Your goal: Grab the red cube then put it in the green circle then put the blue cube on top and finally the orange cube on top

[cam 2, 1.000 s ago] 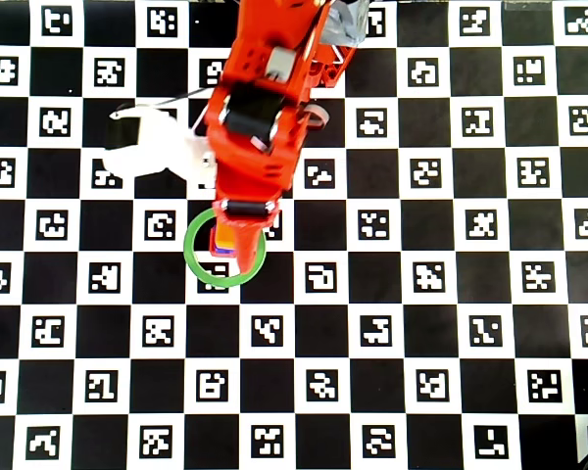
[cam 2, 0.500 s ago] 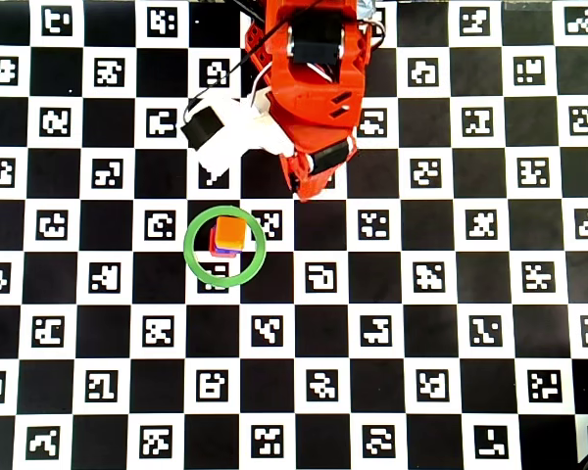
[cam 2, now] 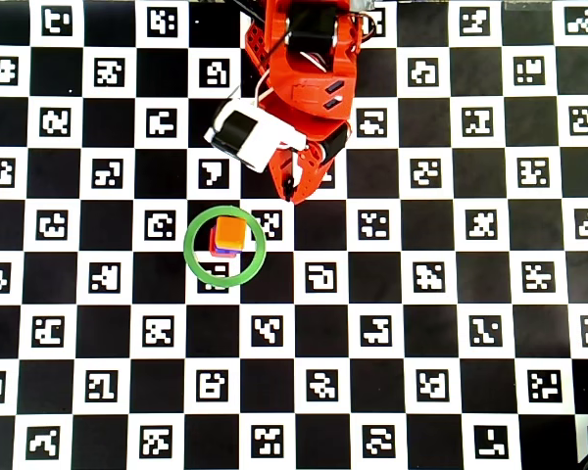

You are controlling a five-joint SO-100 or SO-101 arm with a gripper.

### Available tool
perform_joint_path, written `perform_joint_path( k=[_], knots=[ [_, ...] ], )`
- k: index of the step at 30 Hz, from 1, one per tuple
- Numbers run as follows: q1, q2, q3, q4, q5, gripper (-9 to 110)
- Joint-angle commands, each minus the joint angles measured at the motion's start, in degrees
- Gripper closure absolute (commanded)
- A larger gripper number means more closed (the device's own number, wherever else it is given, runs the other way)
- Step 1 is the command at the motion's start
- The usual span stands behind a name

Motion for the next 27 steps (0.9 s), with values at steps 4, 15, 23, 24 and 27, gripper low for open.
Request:
perform_joint_path(
  k=[4,15,23,24,27],
  knots=[
    [0.97,10.28,10.55,-2.9,-9.32,107],
    [-1.05,17.23,18.81,7.91,-16.44,107],
    [-1.41,19.25,21.88,14.33,-22.5,107],
    [-1.32,19.78,21.88,15.73,-22.76,107],
    [-1.14,20.13,21.88,19.69,-23.47,107]
  ],
)
